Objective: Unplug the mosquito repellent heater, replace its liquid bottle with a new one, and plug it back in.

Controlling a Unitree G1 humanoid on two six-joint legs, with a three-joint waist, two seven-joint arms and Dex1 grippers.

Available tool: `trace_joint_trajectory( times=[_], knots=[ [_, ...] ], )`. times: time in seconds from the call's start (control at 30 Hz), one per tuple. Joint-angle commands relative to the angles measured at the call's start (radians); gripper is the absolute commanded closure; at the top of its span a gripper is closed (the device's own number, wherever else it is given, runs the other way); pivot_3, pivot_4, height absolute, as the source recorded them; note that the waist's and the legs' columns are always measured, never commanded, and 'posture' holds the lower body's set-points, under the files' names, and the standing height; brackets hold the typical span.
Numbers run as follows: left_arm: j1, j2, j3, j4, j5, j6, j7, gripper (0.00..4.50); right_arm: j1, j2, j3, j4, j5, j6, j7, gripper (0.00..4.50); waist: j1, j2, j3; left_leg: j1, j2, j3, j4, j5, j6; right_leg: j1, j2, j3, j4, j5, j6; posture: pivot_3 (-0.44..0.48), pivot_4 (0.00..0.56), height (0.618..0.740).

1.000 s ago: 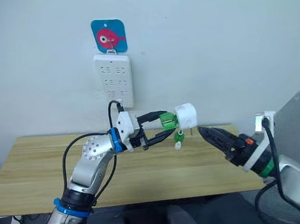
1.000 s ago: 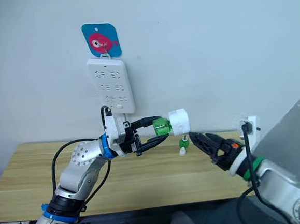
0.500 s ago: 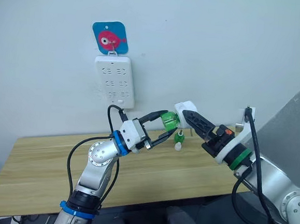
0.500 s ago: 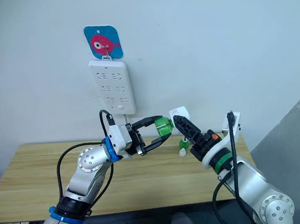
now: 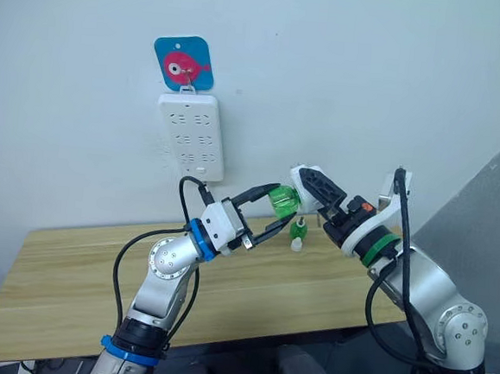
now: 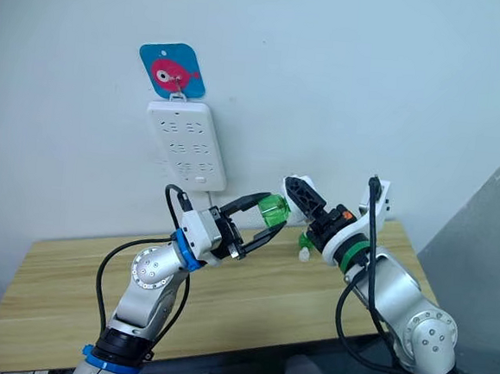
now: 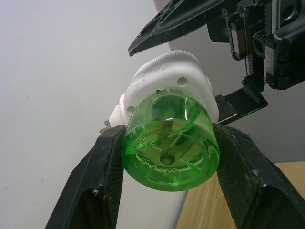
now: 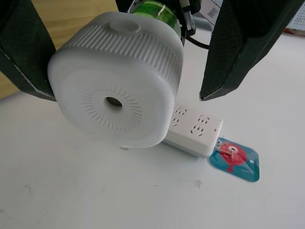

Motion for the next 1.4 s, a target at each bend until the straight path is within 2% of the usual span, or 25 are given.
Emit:
trace_joint_trajectory(
  times=[0.03, 0.1, 0.4, 0.53, 0.6, 0.77, 0.97, 1.17, 1.3, 1.4],
  knots=[
    [-0.018, 0.004, -0.002, -0.064, -0.018, 0.014, 0.012, 2.11, -0.021, 0.021, 0.007, -0.019, -0.021, -0.015, 0.007, 0.90, 0.000, 0.000, 0.000, 0.000, 0.000, 0.000, 0.000, 0.000, 0.000, 0.000, 0.000, 0.000, 0.000, 0.000, 0.000, -0.260, 0.079, 0.740],
    [-0.019, 0.007, -0.001, -0.073, -0.022, 0.022, 0.013, 2.11, -0.020, 0.029, 0.008, -0.018, -0.029, -0.013, 0.009, 1.40, 0.000, 0.000, 0.000, 0.000, 0.000, 0.000, 0.000, 0.000, 0.000, 0.000, 0.000, 0.000, 0.000, 0.000, 0.000, -0.260, 0.079, 0.740],
    [-0.010, 0.023, 0.000, -0.101, -0.021, 0.041, 0.032, 2.11, -0.021, 0.055, 0.013, -0.018, -0.042, -0.007, 0.000, 1.41, 0.000, 0.001, 0.000, 0.000, 0.000, 0.000, 0.000, 0.000, 0.000, 0.000, 0.000, 0.000, 0.000, 0.000, 0.000, -0.257, 0.081, 0.740],
    [-0.033, 0.003, -0.019, -0.105, -0.026, 0.076, 0.043, 2.11, -0.019, 0.060, 0.012, -0.017, -0.042, -0.008, -0.007, 1.41, 0.000, 0.001, 0.000, 0.000, 0.000, 0.000, 0.000, 0.000, 0.000, 0.000, 0.000, 0.000, 0.000, 0.000, 0.000, -0.255, 0.079, 0.740],
    [-0.034, 0.002, -0.022, -0.118, -0.039, 0.102, 0.041, 1.38, -0.019, 0.063, 0.011, -0.017, -0.042, -0.008, -0.008, 1.41, 0.000, 0.001, 0.000, 0.000, 0.000, 0.000, 0.000, 0.000, 0.000, 0.000, 0.000, 0.000, 0.000, 0.000, 0.000, -0.255, 0.079, 0.740],
    [-0.027, 0.009, -0.024, -0.147, -0.039, 0.138, 0.045, 0.00, -0.020, 0.065, 0.010, -0.017, -0.041, -0.010, -0.009, 1.41, 0.000, 0.001, 0.000, 0.000, 0.000, 0.000, 0.000, 0.000, 0.000, 0.000, 0.000, 0.000, 0.000, 0.000, 0.000, -0.254, 0.077, 0.740],
    [0.038, 0.080, 0.001, -0.223, -0.122, 0.278, 0.014, 0.00, -0.019, 0.055, -0.004, -0.012, -0.067, -0.010, 0.000, 1.41, -0.001, 0.001, -0.001, 0.000, 0.000, 0.000, -0.001, 0.000, 0.000, 0.000, 0.000, 0.000, 0.000, 0.000, 0.000, -0.255, 0.078, 0.740],
    [0.142, 0.210, 0.112, -0.305, -0.284, 0.481, -0.021, 0.00, -0.073, -0.088, -0.026, -0.001, -0.236, 0.068, 0.127, 1.43, 0.000, 0.001, -0.001, 0.000, 0.000, 0.000, -0.001, 0.000, 0.000, 0.000, 0.000, -0.001, 0.000, -0.001, 0.001, -0.251, 0.079, 0.740],
    [0.220, 0.327, 0.251, -0.297, -0.386, 0.587, -0.057, 0.00, -0.114, -0.203, -0.026, -0.007, -0.364, 0.128, 0.253, 1.43, 0.000, 0.002, -0.001, 0.001, 0.001, 0.000, -0.002, 0.000, 0.000, -0.001, 0.000, -0.001, 0.000, -0.001, 0.000, -0.246, 0.077, 0.740],
    [0.232, 0.373, 0.374, -0.248, -0.427, 0.635, -0.035, 0.00, -0.132, -0.246, -0.019, -0.020, -0.440, 0.157, 0.321, 1.43, 0.002, 0.002, -0.001, 0.001, 0.001, -0.001, -0.003, 0.000, 0.000, -0.002, 0.000, -0.002, 0.000, -0.002, -0.001, -0.234, 0.078, 0.740]
  ],
)
